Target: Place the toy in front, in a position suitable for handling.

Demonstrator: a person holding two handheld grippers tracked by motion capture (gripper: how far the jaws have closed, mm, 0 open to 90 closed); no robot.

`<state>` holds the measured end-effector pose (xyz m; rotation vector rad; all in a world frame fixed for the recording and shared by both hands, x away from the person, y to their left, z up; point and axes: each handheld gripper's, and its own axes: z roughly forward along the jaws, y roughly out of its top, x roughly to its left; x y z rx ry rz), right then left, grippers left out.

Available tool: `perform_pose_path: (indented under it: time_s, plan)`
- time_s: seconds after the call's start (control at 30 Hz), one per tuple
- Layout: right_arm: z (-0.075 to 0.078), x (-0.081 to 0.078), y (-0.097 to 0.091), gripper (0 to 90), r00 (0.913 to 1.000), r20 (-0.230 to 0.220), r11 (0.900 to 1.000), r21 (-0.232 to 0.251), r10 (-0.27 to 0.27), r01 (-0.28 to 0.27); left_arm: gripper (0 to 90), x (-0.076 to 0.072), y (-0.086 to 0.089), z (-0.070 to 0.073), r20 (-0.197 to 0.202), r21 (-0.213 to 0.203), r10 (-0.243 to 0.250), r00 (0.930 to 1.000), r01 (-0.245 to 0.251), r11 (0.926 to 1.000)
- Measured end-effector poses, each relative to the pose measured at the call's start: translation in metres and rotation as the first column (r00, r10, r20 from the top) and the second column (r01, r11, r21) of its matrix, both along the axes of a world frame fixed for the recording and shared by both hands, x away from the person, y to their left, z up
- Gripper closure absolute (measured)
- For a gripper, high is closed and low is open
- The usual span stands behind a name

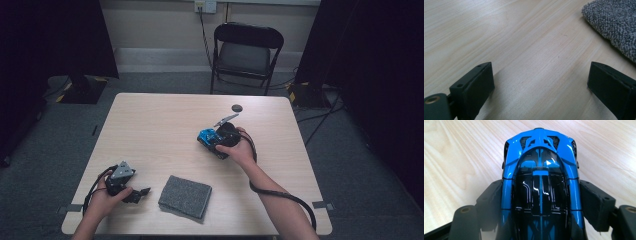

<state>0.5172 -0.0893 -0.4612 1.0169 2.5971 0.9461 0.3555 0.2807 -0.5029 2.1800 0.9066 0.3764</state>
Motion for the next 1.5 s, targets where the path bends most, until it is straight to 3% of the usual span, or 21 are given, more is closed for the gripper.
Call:
perform_pose_path:
  time_s: [0.37,0.93,1.1,1.23,1.33,1.5]
  plan:
    - [-0.02,0.004,0.01,27.6,0.9992,-0.008,0.9991,-0.013,0.04,-0.04,6.0,0.0,0.0,0.0,0.002,-0.002,0.001,1.0,-0.001,1.0]
    - [-0.021,0.002,0.009,24.2,0.9965,0.032,0.9965,-0.034,0.077,-0.076,6.0,0.0,0.0,0.0,0.0,0.001,-0.001,1.0,0.001,1.0]
    - [-0.015,-0.003,0.0,16.3,0.9967,0.035,0.9968,0.03,0.073,-0.074,6.0,0.0,0.0,0.0,0.0,0.001,0.0,1.0,0.0,1.0]
    - [-0.009,-0.01,-0.014,13.8,0.9973,0.054,0.9971,0.055,0.05,-0.053,6.0,0.0,0.0,0.0,0.0,0.0,0.0,1.0,0.0,1.0]
    - [-0.008,-0.019,-0.025,13.7,0.9981,0.059,0.994,0.106,0.021,-0.027,6.0,0.0,0.0,0.0,0.0,0.001,0.0,1.0,0.0,1.0]
    - [-0.019,-0.031,-0.036,13.4,0.9965,0.083,0.9949,0.101,-0.008,0.0,6.0,0.0,0.0,0.0,0.0,0.002,0.001,1.0,-0.001,1.0]
